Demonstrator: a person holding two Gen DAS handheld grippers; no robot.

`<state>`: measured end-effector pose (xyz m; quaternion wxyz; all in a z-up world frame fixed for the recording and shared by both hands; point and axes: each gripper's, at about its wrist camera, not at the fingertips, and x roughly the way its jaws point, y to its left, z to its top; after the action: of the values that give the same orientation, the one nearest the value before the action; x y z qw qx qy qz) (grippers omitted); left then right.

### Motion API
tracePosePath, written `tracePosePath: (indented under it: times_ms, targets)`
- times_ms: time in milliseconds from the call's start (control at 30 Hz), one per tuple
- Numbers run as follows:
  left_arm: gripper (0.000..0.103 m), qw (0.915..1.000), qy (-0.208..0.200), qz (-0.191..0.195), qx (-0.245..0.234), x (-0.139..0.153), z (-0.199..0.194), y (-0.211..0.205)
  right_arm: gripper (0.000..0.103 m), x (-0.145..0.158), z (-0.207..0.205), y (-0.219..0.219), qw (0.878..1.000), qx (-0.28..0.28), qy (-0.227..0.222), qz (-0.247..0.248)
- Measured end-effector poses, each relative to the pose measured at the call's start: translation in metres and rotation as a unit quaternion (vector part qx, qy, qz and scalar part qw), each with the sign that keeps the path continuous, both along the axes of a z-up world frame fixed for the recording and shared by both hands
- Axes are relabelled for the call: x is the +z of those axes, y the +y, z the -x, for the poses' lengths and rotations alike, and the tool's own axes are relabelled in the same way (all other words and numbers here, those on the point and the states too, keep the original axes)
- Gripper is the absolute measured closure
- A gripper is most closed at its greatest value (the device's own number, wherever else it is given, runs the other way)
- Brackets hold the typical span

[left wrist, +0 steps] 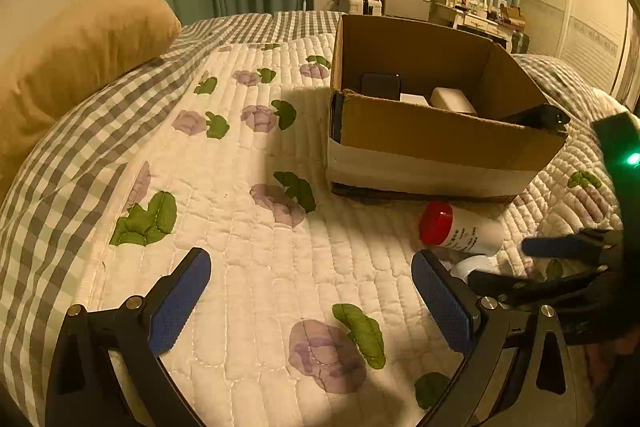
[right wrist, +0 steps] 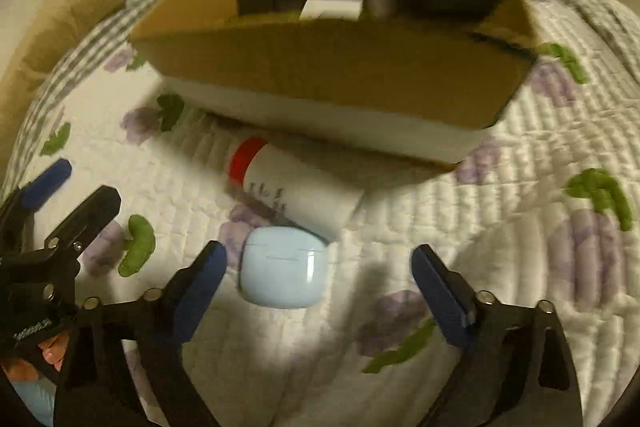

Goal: Organize rigid objects
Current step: 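Grasp the light-blue earbud case with the right tool while the left tool grasps the white bottle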

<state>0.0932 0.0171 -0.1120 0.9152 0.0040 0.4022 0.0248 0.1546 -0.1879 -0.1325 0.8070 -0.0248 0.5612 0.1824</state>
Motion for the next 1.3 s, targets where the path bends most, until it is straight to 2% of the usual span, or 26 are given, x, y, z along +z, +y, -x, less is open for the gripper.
tracePosePath:
  times_ms: [133,167,367,500,633,733,900,1133,1300]
  targets:
    - [0.001,1.0000,0.000,0.005,0.001,0.002,0.001,0.000,0.043,-0.007,-0.001,0.008,1.000,0.016,0.013,-0.007]
    - [0.001,1.0000,0.001,0.004,0.002,0.003,0.000,-0.001,0.054,-0.006,0.000,0.007,1.000,0.019,0.014,-0.012]
    - [0.001,0.9999,0.007,-0.011,-0.006,0.006,-0.002,-0.010,0.054,0.019,0.015,-0.012,0.999,0.000,-0.020,-0.035]
    - [0.001,0.9992,0.012,-0.038,0.000,0.008,-0.006,-0.027,0.055,0.049,0.021,-0.033,0.998,-0.013,-0.067,-0.017]
    - [0.001,0.9991,0.017,-0.030,-0.026,0.005,-0.013,-0.053,0.056,0.065,0.008,-0.045,0.996,-0.033,-0.085,0.017]
    - [0.001,0.9984,0.021,-0.021,-0.047,0.000,-0.020,-0.074,0.056,0.065,-0.004,-0.063,0.995,-0.042,-0.081,0.032]
    - [0.001,0.9967,0.041,-0.006,-0.071,-0.013,-0.034,-0.100,0.056,0.055,-0.017,-0.076,0.996,-0.047,-0.067,0.031]
    - [0.001,0.9920,0.084,-0.016,-0.093,-0.041,-0.052,-0.122,0.057,0.045,-0.016,-0.083,0.996,-0.058,-0.062,0.016]
    - [0.002,0.9909,0.095,-0.015,-0.093,-0.050,-0.068,-0.129,0.057,0.042,-0.018,-0.086,0.996,-0.067,-0.055,0.009]
